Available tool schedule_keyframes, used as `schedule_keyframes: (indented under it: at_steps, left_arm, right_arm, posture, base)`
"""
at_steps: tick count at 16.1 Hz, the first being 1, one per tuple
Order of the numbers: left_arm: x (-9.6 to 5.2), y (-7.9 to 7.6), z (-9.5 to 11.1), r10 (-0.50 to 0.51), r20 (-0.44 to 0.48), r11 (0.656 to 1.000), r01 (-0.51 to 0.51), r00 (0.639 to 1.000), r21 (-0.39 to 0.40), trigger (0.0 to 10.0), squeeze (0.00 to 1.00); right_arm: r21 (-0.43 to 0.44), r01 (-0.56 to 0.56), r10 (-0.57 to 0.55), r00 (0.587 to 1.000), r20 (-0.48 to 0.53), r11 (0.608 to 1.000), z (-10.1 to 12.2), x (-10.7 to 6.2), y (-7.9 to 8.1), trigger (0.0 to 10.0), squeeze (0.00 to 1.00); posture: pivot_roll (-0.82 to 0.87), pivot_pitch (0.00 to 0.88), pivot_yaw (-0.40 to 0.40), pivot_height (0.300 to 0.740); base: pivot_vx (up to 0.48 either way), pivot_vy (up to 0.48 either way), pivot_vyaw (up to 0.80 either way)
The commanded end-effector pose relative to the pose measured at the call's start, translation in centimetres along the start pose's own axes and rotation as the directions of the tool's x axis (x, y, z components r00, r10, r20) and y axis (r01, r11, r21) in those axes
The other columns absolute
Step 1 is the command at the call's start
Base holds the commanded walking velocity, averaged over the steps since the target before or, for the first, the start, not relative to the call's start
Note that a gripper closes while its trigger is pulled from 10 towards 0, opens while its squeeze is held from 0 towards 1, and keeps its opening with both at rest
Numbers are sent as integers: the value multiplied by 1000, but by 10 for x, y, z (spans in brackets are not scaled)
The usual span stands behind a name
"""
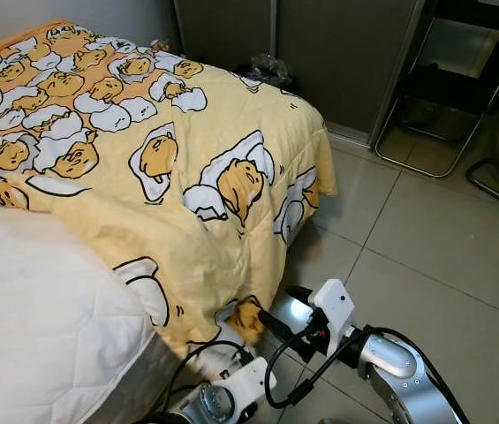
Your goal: Clean up the room
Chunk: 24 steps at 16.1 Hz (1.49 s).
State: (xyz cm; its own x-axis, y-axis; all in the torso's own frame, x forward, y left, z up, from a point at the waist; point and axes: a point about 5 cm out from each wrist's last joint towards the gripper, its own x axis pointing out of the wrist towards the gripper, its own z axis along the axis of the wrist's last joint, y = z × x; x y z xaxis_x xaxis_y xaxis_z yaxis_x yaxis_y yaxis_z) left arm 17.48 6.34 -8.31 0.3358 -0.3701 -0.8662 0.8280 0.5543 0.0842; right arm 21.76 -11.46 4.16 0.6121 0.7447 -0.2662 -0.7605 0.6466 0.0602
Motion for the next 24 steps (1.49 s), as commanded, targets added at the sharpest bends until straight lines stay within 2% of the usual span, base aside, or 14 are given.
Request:
schedule_keyframes:
  at_steps: [1,6,7,9,10,12,13,14,15,16,17,19,20,24]
  left_arm:
    - [9,-74,40,-141,97,985,149,985,-89,10000,1000]
    - [9,-68,36,23,109,960,8,994,-279,10000,1000]
    - [7,-67,37,86,150,895,-10,985,-447,10000,1000]
    - [6,-63,36,194,152,806,-69,969,-588,10000,957]
    - [5,-61,35,234,140,769,-95,962,-632,10000,345]
    - [5,-61,35,234,140,769,-95,962,-632,10000,345]
    - [4,-60,34,273,126,729,-119,954,-674,10000,0]
    - [-52,72,-23,728,123,466,-357,674,-809,10000,0]
    - [-52,72,-23,728,123,466,-357,674,-809,10000,0]
    - [-90,114,-28,855,160,399,-430,493,-810,10000,745]
    - [-127,144,-12,918,244,374,-481,312,-793,10000,1000]
    - [-146,155,9,937,269,345,-456,224,-820,10000,1000]
    - [-152,157,12,942,258,329,-437,215,-837,10000,1000]
    - [-159,151,10,923,253,360,-418,290,-834,10000,1000]
  right_arm:
    - [1,-12,12,1000,5,1000,0,1,2,10000,0]
    - [-3,-5,5,1000,6,1000,0,2,0,10000,0]
    - [6,9,-9,1000,12,1000,0,2,-2,10000,0]
    - [14,23,-23,1000,16,1000,0,3,-5,10000,0]
    - [15,24,-24,1000,17,1000,0,4,-5,10000,0]
    - [15,24,-24,1000,17,1000,0,4,-5,10000,0]
    - [14,25,-25,1000,18,1000,0,4,-6,10000,0]
    - [31,140,-142,986,86,990,14,9,-21,10000,0]
    - [31,140,-142,986,86,990,14,9,-21,10000,0]
    - [56,226,-232,963,135,972,25,9,-31,10000,0]
    - [130,354,-375,903,212,926,43,7,-48,10000,0]
    - [163,432,-462,841,282,887,62,2,-59,10000,0]
    - [166,444,-473,830,296,881,65,2,-61,10000,0]
    - [192,469,-507,809,297,862,62,6,-59,10000,0]
  posture:
    - [-172,41,95,740]
    - [-159,27,104,740]
    - [-152,11,110,740]
    - [-146,2,109,740]
    - [-145,0,107,740]
    - [-145,0,107,740]
    - [-143,0,104,740]
    - [-150,0,97,740]
    - [-150,0,97,740]
    - [-153,0,95,740]
    - [-155,0,95,740]
    - [-155,0,104,740]
    - [-154,0,107,740]
    - [-149,0,137,740]
  base:
    - [0,0,0]
    - [0,0,0]
    - [0,0,0]
    - [0,0,0]
    - [0,0,0]
    - [0,0,0]
    - [0,0,0]
    - [0,0,0]
    - [0,0,0]
    - [0,0,0]
    - [0,0,0]
    - [0,0,0]
    - [0,0,0]
    - [0,0,0]
